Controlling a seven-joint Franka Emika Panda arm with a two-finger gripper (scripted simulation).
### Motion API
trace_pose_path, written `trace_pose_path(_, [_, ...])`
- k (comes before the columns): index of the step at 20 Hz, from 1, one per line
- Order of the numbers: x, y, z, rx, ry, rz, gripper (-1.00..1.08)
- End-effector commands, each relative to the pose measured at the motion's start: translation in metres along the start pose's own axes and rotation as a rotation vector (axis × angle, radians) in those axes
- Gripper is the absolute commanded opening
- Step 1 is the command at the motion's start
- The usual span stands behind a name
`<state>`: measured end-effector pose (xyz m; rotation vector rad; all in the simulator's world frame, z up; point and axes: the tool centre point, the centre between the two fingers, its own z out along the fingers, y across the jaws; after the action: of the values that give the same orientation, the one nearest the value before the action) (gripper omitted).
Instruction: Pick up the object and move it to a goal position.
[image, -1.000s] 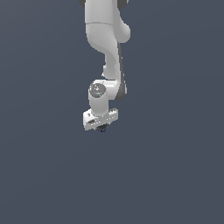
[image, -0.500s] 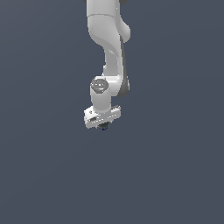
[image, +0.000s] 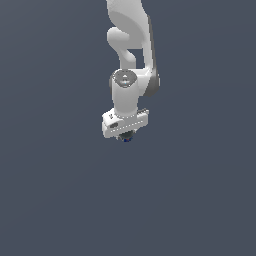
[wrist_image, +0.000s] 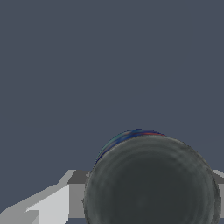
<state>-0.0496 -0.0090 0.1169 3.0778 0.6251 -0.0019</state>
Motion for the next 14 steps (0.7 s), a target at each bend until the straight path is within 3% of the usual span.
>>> trace_pose_path(1, [0.007,-0.011,-0.027,-0.001,0.001,-0.001,-1.0])
trace_pose_path(14, [0.046,-0.068,-0.165,0.0,0.001,-0.001,-1.0])
